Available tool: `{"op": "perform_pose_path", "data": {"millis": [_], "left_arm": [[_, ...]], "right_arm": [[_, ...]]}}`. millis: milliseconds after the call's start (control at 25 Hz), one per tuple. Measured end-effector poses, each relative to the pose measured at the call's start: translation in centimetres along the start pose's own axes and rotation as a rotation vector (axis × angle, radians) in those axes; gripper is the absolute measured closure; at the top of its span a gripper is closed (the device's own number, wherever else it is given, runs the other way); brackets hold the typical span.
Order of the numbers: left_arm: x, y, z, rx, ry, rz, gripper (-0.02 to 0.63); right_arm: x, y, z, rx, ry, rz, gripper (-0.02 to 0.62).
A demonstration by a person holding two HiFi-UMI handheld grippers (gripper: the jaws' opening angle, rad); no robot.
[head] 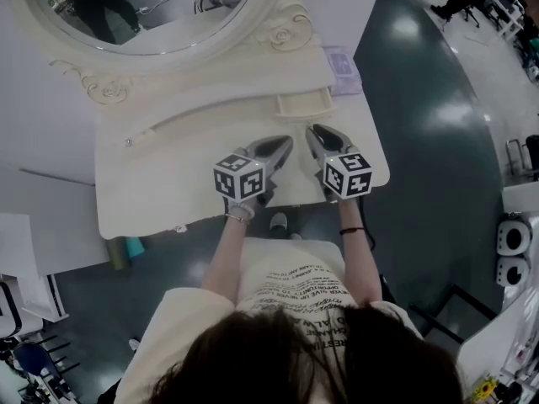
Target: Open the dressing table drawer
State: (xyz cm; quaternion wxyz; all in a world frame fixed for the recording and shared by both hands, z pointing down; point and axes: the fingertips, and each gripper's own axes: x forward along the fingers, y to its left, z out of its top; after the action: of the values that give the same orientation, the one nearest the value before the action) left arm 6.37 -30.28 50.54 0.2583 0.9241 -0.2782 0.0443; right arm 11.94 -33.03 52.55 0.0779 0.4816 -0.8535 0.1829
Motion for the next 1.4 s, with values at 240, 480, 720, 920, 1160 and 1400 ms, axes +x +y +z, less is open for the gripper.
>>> {"op": "perform_pose_path", "data": {"millis": [240, 480, 720, 920, 1160, 1400], "left_arm": [[-0.8, -1.2, 1.1, 0.045, -0.035, -0.020, 0.607], [-1.3, -2.0, 1.4, 0.058, -0.050, -0.043, 0.607], [-1.6, -2.8, 1.2, 0.071, -0.047, -0.066, 0.607], [-1.8, -2.5, 1.3, 0.070, -0.053, -0.065, 0.607], [-1.7, -2.3, 1.7, 0.075, -0.063, -0.066, 0.607], [-1.6, -2.0, 1.8, 0.077, -0.064, -0.077, 0.607]], "right_arm": [[-1.2, 2.0, 0.8, -0.008, -0.036, 0.058, 0.557], [-1.5, 3.0, 1.7, 0.000, -0.051, 0.095, 0.592], [-1.9, 3.5, 2.2, 0.005, -0.079, 0.110, 0.592], [-1.8, 3.8, 2.4, 0.001, -0.088, 0.121, 0.592], [-1.8, 3.8, 2.8, -0.004, -0.106, 0.125, 0.592], [-1.6, 3.7, 3.0, -0.002, -0.122, 0.127, 0.592]]}}
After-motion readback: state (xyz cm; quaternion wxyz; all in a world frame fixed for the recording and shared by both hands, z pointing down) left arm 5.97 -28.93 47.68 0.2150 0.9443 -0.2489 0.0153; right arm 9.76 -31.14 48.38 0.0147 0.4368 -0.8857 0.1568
